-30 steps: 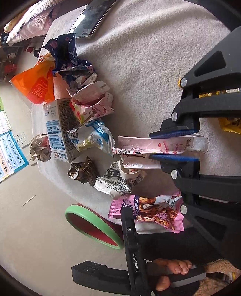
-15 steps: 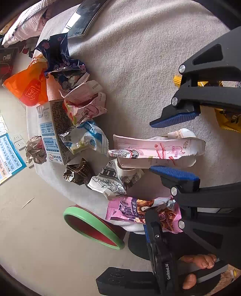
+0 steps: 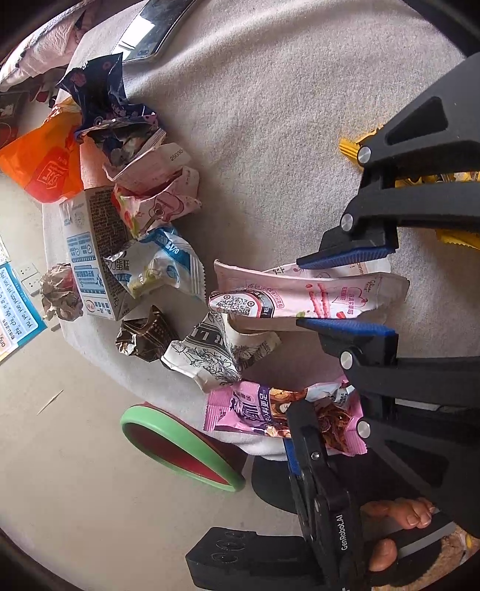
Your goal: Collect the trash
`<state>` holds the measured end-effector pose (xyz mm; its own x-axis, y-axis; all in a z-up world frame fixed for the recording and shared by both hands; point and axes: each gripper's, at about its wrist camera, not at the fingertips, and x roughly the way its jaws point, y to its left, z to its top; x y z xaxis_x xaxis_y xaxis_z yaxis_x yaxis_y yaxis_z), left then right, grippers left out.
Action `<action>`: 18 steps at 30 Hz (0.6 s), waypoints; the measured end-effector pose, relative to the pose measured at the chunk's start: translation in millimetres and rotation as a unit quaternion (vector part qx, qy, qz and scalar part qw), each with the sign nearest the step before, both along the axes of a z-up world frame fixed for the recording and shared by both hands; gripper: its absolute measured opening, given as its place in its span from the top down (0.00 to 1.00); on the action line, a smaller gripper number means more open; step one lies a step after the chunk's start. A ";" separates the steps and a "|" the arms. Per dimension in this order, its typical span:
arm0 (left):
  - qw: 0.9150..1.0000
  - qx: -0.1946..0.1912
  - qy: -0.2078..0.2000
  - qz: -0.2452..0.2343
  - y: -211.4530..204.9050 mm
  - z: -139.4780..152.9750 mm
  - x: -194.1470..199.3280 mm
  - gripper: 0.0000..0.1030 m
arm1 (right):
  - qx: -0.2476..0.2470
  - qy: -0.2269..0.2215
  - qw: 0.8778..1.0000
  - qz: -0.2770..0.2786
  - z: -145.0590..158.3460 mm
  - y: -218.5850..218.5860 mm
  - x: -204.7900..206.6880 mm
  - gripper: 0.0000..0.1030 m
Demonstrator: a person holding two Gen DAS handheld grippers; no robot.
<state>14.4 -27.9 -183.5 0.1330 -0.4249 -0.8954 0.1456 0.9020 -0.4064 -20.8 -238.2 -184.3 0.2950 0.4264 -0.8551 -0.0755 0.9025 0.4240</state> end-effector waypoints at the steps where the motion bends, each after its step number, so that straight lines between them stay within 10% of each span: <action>1: 1.000 -0.002 0.003 -0.001 -0.8 -0.7 -0.1 0.33 | 0.002 0.001 1.000 -0.001 -0.3 -0.8 -0.3 0.74; 7: 1.000 -0.008 0.005 -0.009 -4.5 -1.1 -2.5 0.31 | 0.006 0.003 1.000 0.002 0.3 0.8 -2.0 0.66; 11: 1.000 -0.010 0.004 -0.008 -3.9 -0.6 -3.0 0.54 | 0.003 -0.003 1.000 0.014 3.2 7.4 -3.3 0.79; 18: 0.999 -0.005 -0.040 0.005 3.9 18.3 -3.0 0.56 | 0.001 -0.032 0.999 0.016 19.6 13.1 -5.0 0.83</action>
<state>11.4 -24.0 -165.2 0.2086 -0.4323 -0.8773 0.1694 0.8994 -0.4029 -25.9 -225.1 -164.6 0.3341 0.4385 -0.8343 -0.1318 0.8982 0.4193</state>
